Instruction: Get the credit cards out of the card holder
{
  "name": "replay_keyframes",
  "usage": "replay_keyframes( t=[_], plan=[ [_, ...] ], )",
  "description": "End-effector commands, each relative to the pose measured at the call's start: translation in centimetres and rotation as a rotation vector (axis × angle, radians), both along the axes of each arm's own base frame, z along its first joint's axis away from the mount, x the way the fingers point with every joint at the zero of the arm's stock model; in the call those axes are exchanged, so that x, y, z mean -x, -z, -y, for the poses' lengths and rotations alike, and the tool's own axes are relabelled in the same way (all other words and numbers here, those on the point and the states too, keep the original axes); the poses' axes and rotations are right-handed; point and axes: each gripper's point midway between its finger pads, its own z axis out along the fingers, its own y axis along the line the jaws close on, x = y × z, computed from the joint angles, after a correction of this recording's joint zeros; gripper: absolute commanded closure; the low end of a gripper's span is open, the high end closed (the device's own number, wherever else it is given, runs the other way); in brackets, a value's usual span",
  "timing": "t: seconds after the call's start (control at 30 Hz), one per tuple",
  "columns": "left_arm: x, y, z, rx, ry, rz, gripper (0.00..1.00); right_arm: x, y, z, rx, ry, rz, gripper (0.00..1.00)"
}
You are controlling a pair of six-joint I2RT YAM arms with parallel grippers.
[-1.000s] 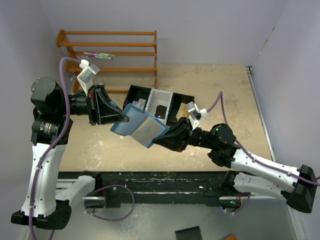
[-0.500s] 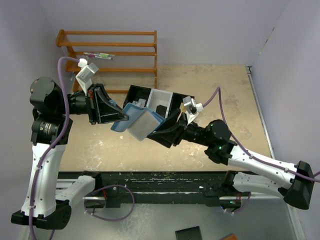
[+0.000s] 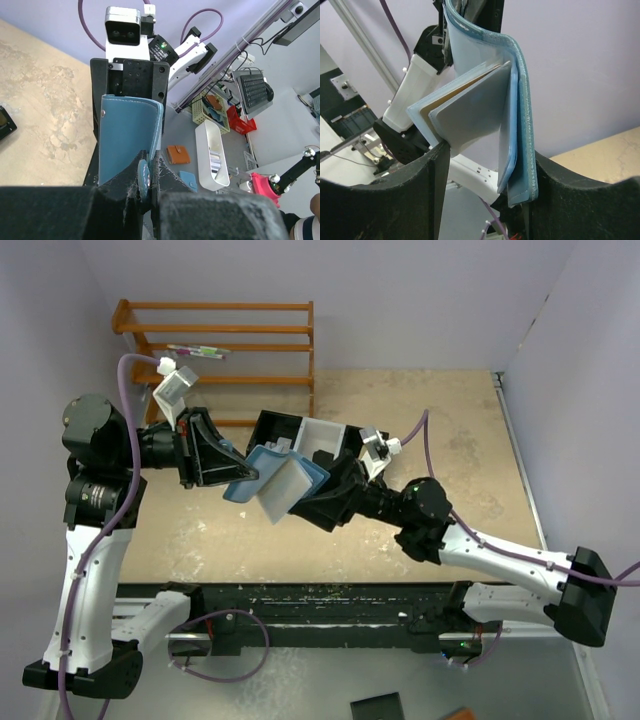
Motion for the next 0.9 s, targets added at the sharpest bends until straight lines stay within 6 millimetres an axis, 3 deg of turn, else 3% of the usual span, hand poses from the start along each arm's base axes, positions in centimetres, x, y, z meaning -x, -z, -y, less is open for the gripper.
replay_keyframes(
  t=[0.0, 0.1, 0.23, 0.33, 0.47, 0.53, 0.67, 0.87],
  plan=[
    [1.1, -0.3, -0.1, 0.002, 0.026, 0.024, 1.0, 0.0, -5.7, 1.5, -0.157, 0.034, 0.047, 0.44],
    [1.0, -0.2, -0.1, 0.001, 0.022, 0.028, 1.0, -1.6, -5.2, 0.9, -0.108, 0.091, -0.015, 0.46],
    [0.9, 0.1, -0.1, -0.003, 0.014, 0.034, 1.0, -4.7, -3.9, -0.2, 0.015, 0.224, -0.161, 0.6],
    [0.9, 0.4, -0.1, -0.011, 0.01, 0.043, 1.0, -5.0, -4.6, -0.9, 0.076, 0.283, -0.185, 0.68],
    [0.6, 0.8, -0.1, -0.023, -0.004, 0.065, 1.0, -6.4, -2.4, -1.3, 0.22, 0.384, -0.271, 0.84],
    [0.4, 1.1, -0.2, -0.034, -0.019, 0.076, 1.0, -6.8, -1.5, -1.1, 0.266, 0.425, -0.303, 0.87],
    [0.0, 1.5, -0.3, -0.057, -0.054, 0.115, 1.0, -7.1, -0.2, -0.4, 0.33, 0.475, -0.342, 0.86],
    [0.1, 1.3, -0.3, -0.055, -0.059, 0.129, 1.0, -8.0, 1.2, 0.7, 0.348, 0.549, -0.399, 0.7]
  ],
)
